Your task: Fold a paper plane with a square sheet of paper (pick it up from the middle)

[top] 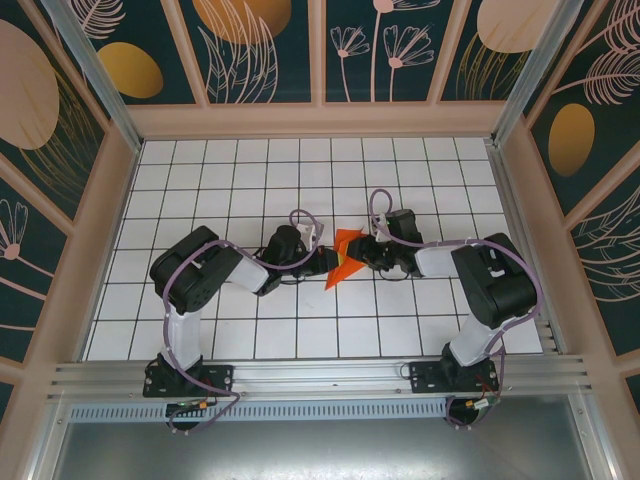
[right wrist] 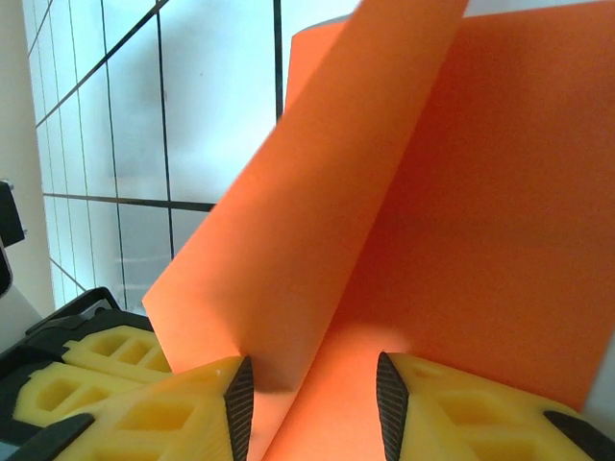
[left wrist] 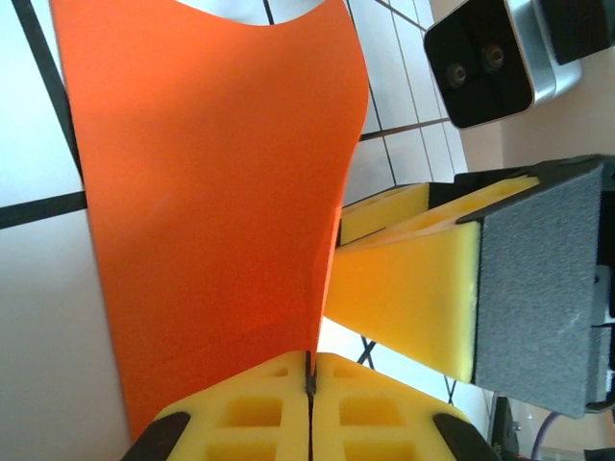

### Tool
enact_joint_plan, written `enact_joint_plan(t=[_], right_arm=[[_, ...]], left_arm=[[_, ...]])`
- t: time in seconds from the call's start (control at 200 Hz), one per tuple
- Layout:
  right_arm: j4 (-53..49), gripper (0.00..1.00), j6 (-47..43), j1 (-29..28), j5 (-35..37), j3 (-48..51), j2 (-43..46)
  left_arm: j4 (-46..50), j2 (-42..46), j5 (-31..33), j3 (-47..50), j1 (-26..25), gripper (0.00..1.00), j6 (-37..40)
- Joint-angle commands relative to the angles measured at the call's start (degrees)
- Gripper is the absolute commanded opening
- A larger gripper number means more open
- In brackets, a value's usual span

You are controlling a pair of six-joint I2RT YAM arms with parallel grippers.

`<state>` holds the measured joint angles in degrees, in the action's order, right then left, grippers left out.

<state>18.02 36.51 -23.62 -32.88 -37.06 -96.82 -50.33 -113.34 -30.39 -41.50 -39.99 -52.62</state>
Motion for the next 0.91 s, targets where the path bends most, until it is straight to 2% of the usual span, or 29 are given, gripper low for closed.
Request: enact_joint_plan(t=[0.0, 0.315, 0.55, 0.701, 0.801, 0.901], right_arm=[[-0.17, 0.43, -1.36, -0.11, -0.08, -1.57, -0.73], [-2.87, 0.46, -1.22, -0.29, 1.88, -2.74, -2.42], [-6.70, 0.47, -0.84, -0.82, 5.75, -3.98, -2.37], [-8.38, 0.48, -0.44, -0.99, 6.94, -4.70, -3.32], [-8.99, 0.49, 0.13, -1.13, 7.58, -4.90, -3.81], [-9.65, 0.49, 0.49, -1.17, 8.33, -5.11, -3.98]], left_arm=[[-3.29, -0.12, -2.41, 0.36, 0.44, 0.09, -1.98], [-2.98, -1.01, -2.93, -0.08, 0.54, 0.15, -1.83], [0.75, 2.20, -1.56, 0.54, 0.70, 0.32, 0.65], [1.01, 4.62, -1.27, 1.87, 1.15, 0.37, 0.68], [1.73, 7.41, 0.72, 3.45, 1.43, 0.39, 0.80], [6.31, 10.46, 6.07, 4.37, 1.43, 0.37, 1.64]])
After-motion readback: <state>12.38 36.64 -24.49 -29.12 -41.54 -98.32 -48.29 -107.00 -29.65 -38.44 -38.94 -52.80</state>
